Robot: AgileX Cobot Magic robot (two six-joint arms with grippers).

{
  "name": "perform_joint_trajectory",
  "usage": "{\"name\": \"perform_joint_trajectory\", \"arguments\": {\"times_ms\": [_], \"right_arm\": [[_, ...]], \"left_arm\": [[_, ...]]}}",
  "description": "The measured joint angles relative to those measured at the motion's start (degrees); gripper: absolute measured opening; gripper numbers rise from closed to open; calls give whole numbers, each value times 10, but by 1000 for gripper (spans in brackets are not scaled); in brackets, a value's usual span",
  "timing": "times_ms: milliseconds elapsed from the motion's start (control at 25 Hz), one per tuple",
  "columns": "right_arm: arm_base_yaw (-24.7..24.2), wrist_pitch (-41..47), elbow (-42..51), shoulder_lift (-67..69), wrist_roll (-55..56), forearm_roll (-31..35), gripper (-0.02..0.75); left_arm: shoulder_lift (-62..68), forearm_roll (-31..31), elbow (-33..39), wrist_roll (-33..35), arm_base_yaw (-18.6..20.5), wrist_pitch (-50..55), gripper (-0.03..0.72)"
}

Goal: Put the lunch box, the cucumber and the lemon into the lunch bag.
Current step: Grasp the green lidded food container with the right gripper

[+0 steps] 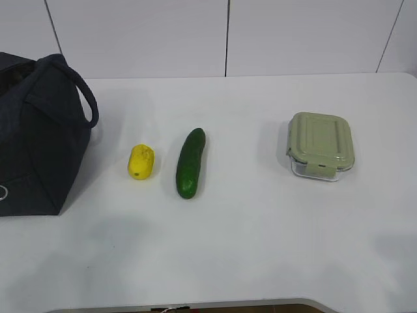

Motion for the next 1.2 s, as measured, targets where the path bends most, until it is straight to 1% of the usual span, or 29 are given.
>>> {"name": "perform_joint_trajectory", "arguments": {"times_ms": [160,240,360,600,680,760,920,1040,1200], "right_arm": [[0,-5,0,53,13,0,566],[0,-26,-5,86,32,0,566],[0,-82,-13,144,66,10,566],[0,-158,-27,278,66,126,566],[0,-172,-38,329,51,148,566],[0,-179,-57,378,38,154,566],[0,-179,-109,475,19,177,566],[0,-159,-161,546,-30,229,566],[0,-105,-239,642,-125,325,566]], "left_arm": [[0,0,0,0,0,0,485],[0,0,0,0,0,0,485],[0,0,0,0,0,0,485],[0,0,0,0,0,0,485],[0,0,0,0,0,0,485],[0,0,0,0,0,0,485],[0,0,0,0,0,0,485],[0,0,0,0,0,0,485],[0,0,0,0,0,0,485]]}}
